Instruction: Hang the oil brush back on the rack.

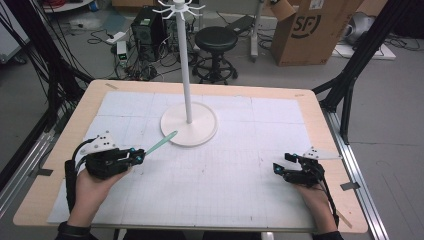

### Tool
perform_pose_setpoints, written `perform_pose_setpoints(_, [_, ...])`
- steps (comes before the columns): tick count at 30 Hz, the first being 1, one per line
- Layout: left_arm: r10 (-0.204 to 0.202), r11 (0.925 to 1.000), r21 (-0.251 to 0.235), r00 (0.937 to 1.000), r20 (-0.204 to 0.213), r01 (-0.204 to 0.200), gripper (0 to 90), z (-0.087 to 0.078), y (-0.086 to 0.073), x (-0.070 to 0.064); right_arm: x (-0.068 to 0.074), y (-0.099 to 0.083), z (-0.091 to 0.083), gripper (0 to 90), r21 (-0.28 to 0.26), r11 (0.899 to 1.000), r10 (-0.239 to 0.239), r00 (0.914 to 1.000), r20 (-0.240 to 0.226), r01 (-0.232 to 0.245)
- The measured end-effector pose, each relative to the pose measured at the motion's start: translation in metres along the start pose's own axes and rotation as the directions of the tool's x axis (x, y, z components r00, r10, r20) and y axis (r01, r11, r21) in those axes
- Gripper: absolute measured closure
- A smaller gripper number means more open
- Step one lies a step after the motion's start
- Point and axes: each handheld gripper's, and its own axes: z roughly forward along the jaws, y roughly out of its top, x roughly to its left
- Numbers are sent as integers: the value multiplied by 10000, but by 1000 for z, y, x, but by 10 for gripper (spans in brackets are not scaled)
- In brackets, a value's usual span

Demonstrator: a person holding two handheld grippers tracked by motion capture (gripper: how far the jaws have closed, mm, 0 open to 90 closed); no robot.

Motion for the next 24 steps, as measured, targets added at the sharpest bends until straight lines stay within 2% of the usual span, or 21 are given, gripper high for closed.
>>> perform_pose_setpoints(9, [-152,9976,-670,9998,-98,145,822,-17,34,8,0,0,0,270,8,10000,-1,10000,6,1])
perform_pose_setpoints(16, [-213,9928,-1185,9997,-132,196,821,-31,68,13,0,0,0,270,5,10000,13,10000,5,-13])
perform_pose_setpoints(24, [-73,9883,-1525,9996,-267,32,822,-43,104,14,0,0,0,271,18,10000,1,10000,7,-1])
